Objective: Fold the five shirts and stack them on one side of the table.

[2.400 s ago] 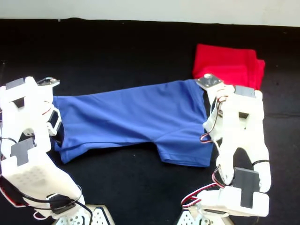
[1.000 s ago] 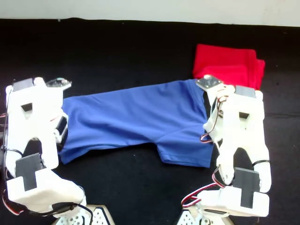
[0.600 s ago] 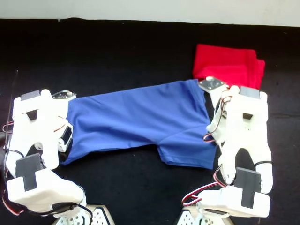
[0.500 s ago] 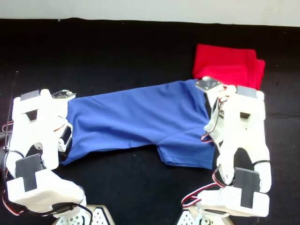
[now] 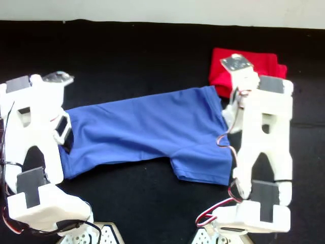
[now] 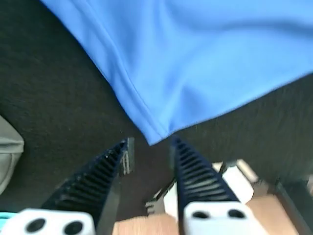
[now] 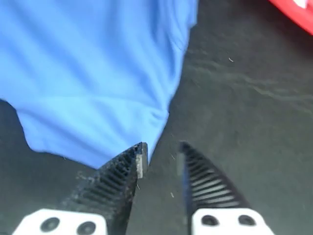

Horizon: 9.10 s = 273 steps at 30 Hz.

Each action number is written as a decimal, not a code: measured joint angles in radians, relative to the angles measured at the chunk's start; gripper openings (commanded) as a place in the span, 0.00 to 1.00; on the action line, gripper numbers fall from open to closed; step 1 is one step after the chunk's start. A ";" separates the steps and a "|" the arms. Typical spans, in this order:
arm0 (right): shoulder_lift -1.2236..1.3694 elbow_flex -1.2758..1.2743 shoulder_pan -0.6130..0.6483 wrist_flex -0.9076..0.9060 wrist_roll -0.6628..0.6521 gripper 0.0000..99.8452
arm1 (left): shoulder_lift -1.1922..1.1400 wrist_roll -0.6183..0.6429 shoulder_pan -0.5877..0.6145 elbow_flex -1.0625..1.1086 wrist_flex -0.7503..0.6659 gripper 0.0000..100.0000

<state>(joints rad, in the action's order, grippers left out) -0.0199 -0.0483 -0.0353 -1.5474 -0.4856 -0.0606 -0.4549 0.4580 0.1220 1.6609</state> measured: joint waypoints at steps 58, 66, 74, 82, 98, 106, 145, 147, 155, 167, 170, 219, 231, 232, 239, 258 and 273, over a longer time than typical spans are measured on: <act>1.155 1.691 0.221 -0.207 0.222 0.01 | -0.436 0.091 -0.040 -0.218 -0.232 0.01; 0.695 1.241 0.239 -0.207 0.224 0.01 | -0.319 0.086 0.023 0.040 -0.368 0.01; 0.201 0.448 0.333 -0.115 0.224 0.01 | -0.292 -0.018 0.092 0.112 -0.422 0.01; 0.173 -0.040 0.338 0.117 0.199 0.01 | -0.290 -0.021 0.091 0.133 -0.428 0.01; 0.213 -0.295 0.354 0.318 -0.075 0.13 | -0.288 0.126 0.091 0.153 -0.477 0.01; 0.275 -0.245 0.345 0.325 -0.077 0.13 | -0.288 0.126 0.091 0.153 -0.477 0.01; 0.439 -0.143 0.489 0.241 -0.046 0.01 | -0.288 0.126 0.091 0.153 -0.477 0.01; 0.431 -0.141 0.479 0.238 -0.046 0.01 | -0.288 0.126 0.091 0.153 -0.477 0.01; 0.226 -0.160 0.423 0.181 -0.046 0.01 | -0.288 0.126 0.091 0.153 -0.477 0.01; 0.247 0.060 0.419 0.224 -0.057 0.01 | -0.288 0.126 0.091 0.153 -0.477 0.01; 0.368 0.212 0.416 0.224 -0.057 0.01 | -0.288 0.126 0.091 0.153 -0.477 0.01; 1.096 1.252 0.295 -0.175 0.184 0.01 | -0.288 0.126 0.091 0.153 -0.477 0.01; 1.096 1.275 0.203 -0.061 0.187 0.01 | -0.288 0.126 0.091 0.153 -0.477 0.01; 1.096 1.300 0.203 -0.086 0.187 0.01 | -0.288 0.126 0.091 0.153 -0.477 0.01; 0.985 1.459 0.193 -0.203 0.187 0.01 | -0.207 0.124 0.094 0.163 -0.407 0.01; -0.135 0.350 0.218 -0.206 0.157 0.01 | -0.259 0.198 0.178 -0.083 -0.436 0.20; -0.621 -0.141 0.219 -0.190 0.112 0.01 | -0.801 0.213 0.068 -0.707 -0.118 0.18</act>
<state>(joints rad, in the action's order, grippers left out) -0.6414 -0.1895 0.1841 -1.7377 -0.3736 -0.8615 -0.2417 0.5255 -0.5854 1.5428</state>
